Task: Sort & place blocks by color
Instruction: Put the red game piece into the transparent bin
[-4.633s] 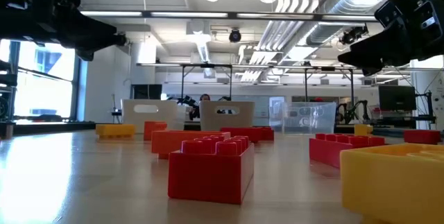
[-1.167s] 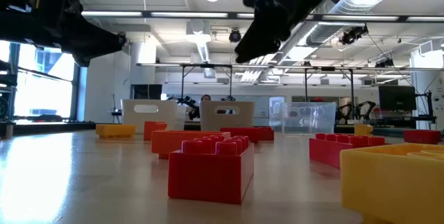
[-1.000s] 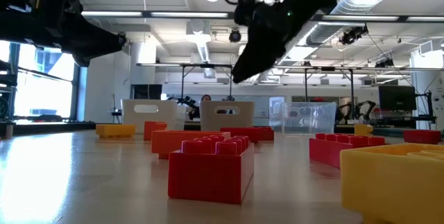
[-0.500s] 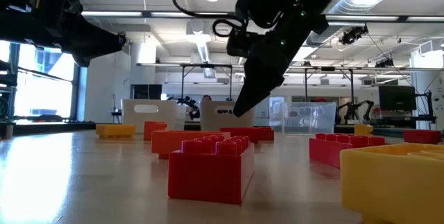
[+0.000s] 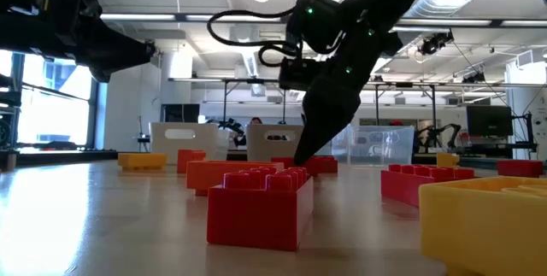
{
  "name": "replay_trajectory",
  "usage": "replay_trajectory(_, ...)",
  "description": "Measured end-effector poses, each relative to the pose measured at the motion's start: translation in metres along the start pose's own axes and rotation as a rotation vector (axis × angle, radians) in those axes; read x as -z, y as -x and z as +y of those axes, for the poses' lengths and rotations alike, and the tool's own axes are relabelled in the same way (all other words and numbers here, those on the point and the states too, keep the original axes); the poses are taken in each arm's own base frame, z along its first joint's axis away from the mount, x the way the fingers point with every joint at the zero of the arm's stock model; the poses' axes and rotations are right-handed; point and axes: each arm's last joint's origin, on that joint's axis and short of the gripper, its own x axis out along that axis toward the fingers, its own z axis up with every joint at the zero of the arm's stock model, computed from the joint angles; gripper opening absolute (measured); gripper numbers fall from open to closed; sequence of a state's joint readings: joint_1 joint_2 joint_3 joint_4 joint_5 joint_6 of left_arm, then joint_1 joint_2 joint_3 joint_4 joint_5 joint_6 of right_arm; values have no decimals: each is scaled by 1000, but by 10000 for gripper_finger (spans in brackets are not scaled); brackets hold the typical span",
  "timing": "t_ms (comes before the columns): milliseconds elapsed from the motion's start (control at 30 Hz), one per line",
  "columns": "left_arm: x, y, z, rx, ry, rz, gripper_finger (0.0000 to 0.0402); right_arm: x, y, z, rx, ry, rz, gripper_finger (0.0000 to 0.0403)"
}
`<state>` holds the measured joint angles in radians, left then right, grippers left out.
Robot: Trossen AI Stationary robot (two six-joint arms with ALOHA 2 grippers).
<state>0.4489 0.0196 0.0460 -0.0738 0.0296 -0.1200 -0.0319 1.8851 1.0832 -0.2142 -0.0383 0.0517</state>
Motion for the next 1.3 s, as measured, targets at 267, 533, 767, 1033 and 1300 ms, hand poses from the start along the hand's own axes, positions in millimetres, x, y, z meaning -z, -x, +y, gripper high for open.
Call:
replay_trajectory(267, 0, 0, 1, -20, 0, 2, 174, 5, -8, -1, 5, -23, 32, 226)
replay_trajectory(533, 0, 0, 1, -20, 0, 1, 174, 5, -7, -1, 12, -76, 37, 108)
replay_trajectory(767, 0, 0, 1, -20, 0, 1, 174, 4, 0, 0, 3, -99, 37, 108)
replay_trajectory(1033, 0, 0, 1, -20, 0, 0, 174, -7, 29, 0, 33, -105, -36, 108)
replay_trajectory(1300, 0, 0, 1, -20, 0, 1, 174, -12, 76, -3, 231, -104, -104, 108)
